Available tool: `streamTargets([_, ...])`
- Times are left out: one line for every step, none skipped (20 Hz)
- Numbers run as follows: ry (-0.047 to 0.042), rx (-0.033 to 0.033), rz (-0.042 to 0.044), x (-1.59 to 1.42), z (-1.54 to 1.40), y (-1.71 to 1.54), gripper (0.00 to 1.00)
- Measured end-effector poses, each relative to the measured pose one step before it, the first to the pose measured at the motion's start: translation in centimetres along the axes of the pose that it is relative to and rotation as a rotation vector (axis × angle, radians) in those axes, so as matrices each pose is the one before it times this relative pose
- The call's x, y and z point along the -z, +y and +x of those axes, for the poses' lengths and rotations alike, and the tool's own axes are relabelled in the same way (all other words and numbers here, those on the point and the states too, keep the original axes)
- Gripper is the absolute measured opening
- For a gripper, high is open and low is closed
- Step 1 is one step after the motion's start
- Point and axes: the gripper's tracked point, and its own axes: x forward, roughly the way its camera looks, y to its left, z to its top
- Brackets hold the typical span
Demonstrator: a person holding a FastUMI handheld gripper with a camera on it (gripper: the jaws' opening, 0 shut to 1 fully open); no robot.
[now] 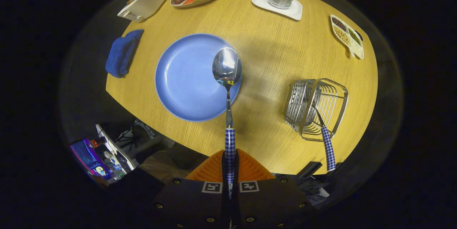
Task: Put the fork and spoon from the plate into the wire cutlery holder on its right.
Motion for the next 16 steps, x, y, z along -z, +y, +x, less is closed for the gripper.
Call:
streamTargets([0.00529,-0.00073,0.00485,0.363,-0.437,-0.427,0.03])
streamTargets([0.00435,0.00119,0.00317,0.347,-0.349,-0.584,0.03])
streamTargets([0.00572,0.00439,0.00502,0.361,-0.378,-0.589,0.03])
streamTargets([0.00349,0.00184,0.00703,0.308,-0.286,-0.528,0.03])
streamTargets([0.0034,0.00236,0.00886,0.279,-0.412,-0.572,0.03])
streamTargets([0.00112,0.00124,0.01075,0.249,-0.224,-0.459,0.03])
streamTargets([-0.00251,-0.0057,0.01346,0.049,-0.309,-0.414,0.03])
streamTargets([-0.00193,-0.01413,0.01734,0.096,-0.194,-0.087,0.03])
streamTargets([-0.00087,-0.01878,0.02348,0.024,-0.22,-0.045,0.03])
streamTargets([0.0017,-0.02186,0.01811,0.169,-0.174,0.021,0.03])
streamTargets([0.00331,-0.01984,0.01652,0.171,-0.275,-0.001,0.03])
streamTargets([0.00096,-0.01427,0.0152,0.14,-0.189,-0.157,0.03])
streamTargets([0.00234,-0.0063,0.01369,0.147,-0.324,-0.399,0.03])
streamTargets([0.00065,0.00254,0.01524,0.141,-0.208,-0.506,0.03])
streamTargets([0.00331,0.00708,0.0186,0.11,-0.321,-0.764,0.03])
streamTargets([0.00882,0.00385,0.00977,0.278,-0.242,-0.469,0.03])
